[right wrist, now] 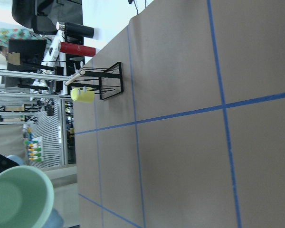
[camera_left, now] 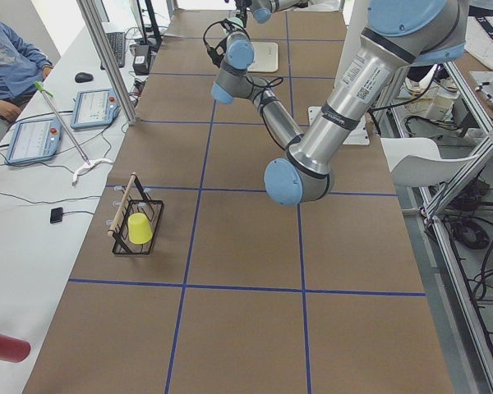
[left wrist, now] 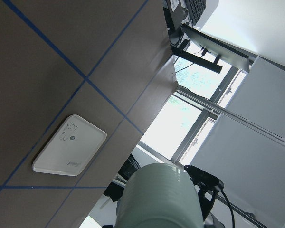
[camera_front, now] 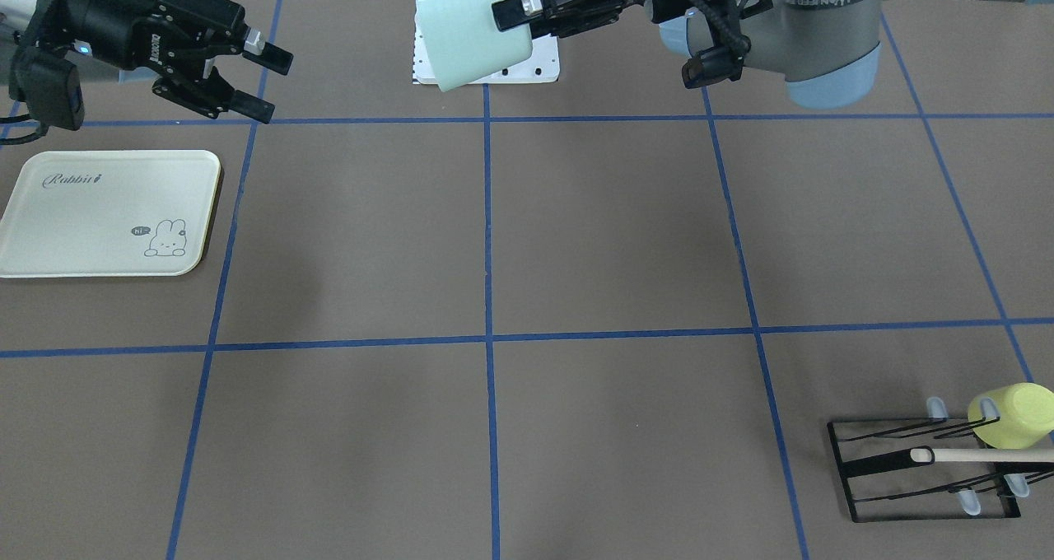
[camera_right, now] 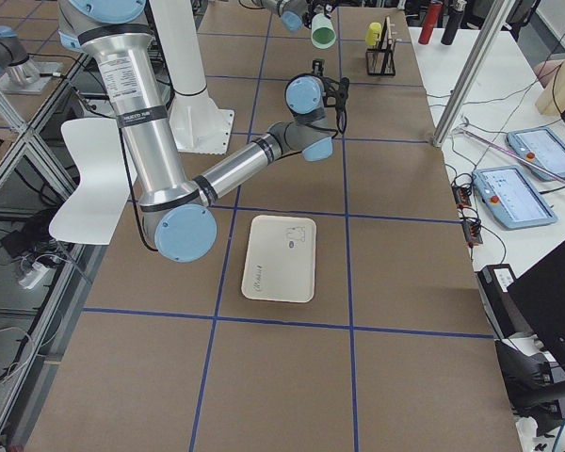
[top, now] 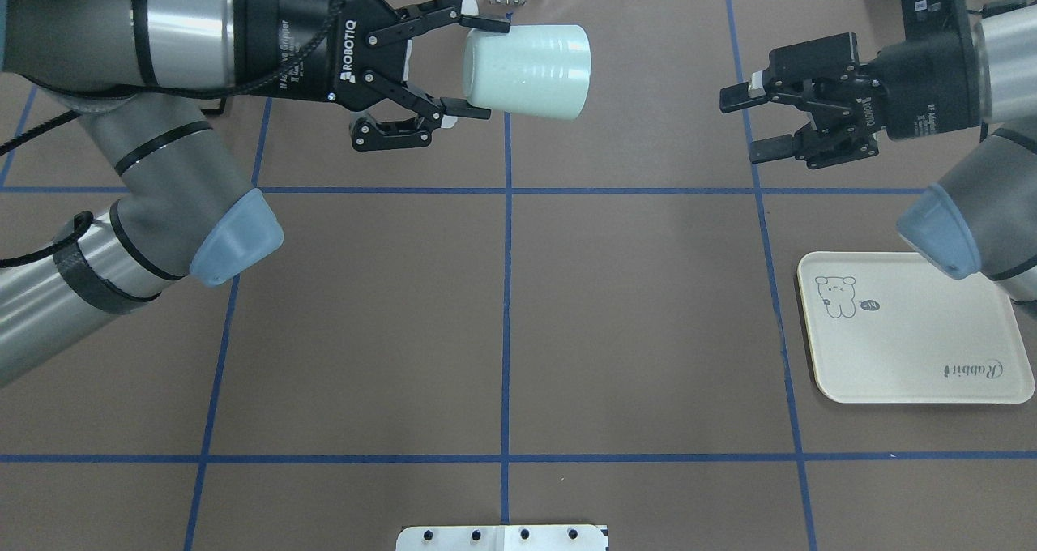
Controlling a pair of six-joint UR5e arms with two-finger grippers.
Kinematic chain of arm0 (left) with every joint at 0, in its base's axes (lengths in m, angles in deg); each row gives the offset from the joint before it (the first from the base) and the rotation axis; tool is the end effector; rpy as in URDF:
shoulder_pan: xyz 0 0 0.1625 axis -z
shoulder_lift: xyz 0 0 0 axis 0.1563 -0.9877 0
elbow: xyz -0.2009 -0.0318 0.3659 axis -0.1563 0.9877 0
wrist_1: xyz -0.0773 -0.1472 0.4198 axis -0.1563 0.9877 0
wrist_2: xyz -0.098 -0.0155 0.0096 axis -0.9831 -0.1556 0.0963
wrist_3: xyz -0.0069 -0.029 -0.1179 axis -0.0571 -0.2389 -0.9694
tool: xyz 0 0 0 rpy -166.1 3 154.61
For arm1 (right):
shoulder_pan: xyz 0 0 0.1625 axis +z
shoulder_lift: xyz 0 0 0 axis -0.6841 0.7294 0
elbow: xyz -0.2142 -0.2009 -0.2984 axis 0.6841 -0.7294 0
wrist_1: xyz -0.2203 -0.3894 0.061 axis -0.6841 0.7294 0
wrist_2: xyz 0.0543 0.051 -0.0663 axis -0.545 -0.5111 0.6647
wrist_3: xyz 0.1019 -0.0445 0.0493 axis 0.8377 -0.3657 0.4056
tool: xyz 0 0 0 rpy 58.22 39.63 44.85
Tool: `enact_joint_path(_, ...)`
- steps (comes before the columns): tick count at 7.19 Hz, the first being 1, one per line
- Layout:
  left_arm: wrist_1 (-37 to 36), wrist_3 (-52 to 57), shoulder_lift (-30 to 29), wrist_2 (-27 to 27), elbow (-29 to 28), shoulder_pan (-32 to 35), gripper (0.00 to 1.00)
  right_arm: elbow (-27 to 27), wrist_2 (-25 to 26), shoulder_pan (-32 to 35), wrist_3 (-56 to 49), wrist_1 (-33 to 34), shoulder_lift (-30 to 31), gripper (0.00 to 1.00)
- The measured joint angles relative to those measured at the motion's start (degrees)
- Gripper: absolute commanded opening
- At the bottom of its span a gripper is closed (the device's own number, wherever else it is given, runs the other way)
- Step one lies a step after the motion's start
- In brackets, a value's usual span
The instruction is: Left arm grabs green cup and hands to right arm on tray
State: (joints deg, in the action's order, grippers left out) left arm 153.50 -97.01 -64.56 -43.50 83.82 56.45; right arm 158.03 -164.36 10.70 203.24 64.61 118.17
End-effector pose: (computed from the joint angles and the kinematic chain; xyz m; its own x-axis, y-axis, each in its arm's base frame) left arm 0.3329 -0.4689 0.0551 -0.5155 -0.5609 -0.6478 -0.1884 0.8117 -0.5529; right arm -0.2729 -0.4631 0.2075 -0.3198 0.1119 0.9409 -0.1207 0.9801 -0.1576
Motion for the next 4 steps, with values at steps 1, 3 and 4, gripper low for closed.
enact_joint_path(1,2.3,-2.6,0.5,1.4,0.5,0.0,0.0,-0.1,3.9,-2.9,3.8,-4.6,-0.1,0.96)
enact_joint_path(3,5.6,-7.0,0.7,2.8,1.0,-0.1,0.0,-0.1,8.2,-6.4,7.8,-10.9,-0.3,0.95)
enact_joint_path(4,6.3,-8.2,0.8,3.1,1.1,-0.2,0.0,0.0,10.7,-7.8,10.6,-13.4,-0.8,0.95)
